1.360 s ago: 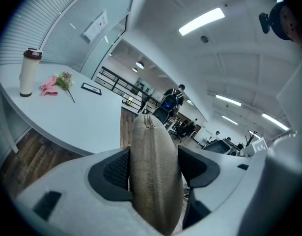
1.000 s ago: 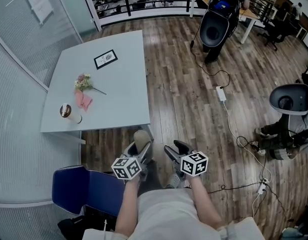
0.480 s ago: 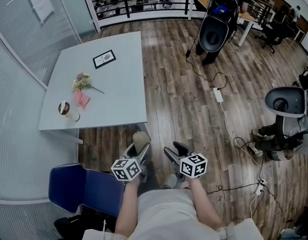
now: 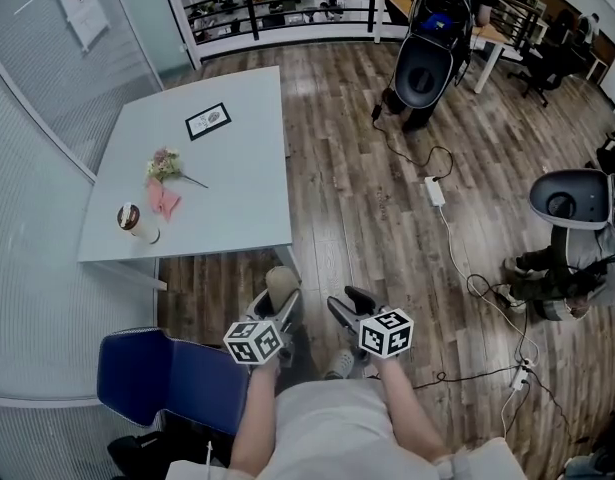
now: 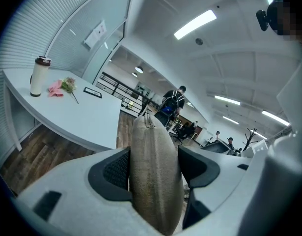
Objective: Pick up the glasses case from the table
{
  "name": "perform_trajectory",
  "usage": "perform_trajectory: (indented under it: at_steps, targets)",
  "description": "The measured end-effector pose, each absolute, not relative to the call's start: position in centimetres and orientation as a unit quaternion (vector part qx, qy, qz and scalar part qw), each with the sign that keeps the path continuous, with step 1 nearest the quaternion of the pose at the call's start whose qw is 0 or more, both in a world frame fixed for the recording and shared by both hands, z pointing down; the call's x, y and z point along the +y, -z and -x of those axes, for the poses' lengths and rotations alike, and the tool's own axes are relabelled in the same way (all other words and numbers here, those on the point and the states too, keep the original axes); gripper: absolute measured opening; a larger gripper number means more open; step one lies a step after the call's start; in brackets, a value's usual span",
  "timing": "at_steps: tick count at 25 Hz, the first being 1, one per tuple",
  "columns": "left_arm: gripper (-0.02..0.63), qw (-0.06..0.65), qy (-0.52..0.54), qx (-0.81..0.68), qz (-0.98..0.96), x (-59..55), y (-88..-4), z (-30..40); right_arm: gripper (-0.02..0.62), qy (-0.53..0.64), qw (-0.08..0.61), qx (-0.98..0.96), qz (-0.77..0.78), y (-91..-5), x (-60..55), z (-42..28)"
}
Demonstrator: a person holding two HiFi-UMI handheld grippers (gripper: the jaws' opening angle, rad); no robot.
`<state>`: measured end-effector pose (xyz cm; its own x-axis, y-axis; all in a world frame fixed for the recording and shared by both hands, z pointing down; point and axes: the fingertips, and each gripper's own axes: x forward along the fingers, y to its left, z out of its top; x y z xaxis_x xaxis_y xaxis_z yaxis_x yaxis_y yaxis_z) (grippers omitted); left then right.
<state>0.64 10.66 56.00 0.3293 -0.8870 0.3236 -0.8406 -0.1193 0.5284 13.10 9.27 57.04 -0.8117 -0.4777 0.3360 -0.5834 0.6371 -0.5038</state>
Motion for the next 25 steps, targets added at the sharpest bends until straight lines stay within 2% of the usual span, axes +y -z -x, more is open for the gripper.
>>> perform_trajectory:
  at_steps: [8, 22, 25]
  targets:
    - [0.295, 0.322, 0.037, -0.581, -0.747, 11.3, -55.7, -0.8, 0.176, -0.302, 0.081, -0.901, -0.300, -56.7, 9.5, -14.0]
    - [0.295, 0.318, 0.042, -0.578, -0.751, 11.7, -55.4, -1.2, 0.007, -0.295, 0.088, -0.897, -0.317, -56.9, 9.7, -14.7]
    - [0.295, 0.318, 0.042, -0.578, -0.751, 11.6, -55.5, -1.1, -0.002, -0.295, 0.086, -0.899, -0.312, -56.9, 9.7, -14.3]
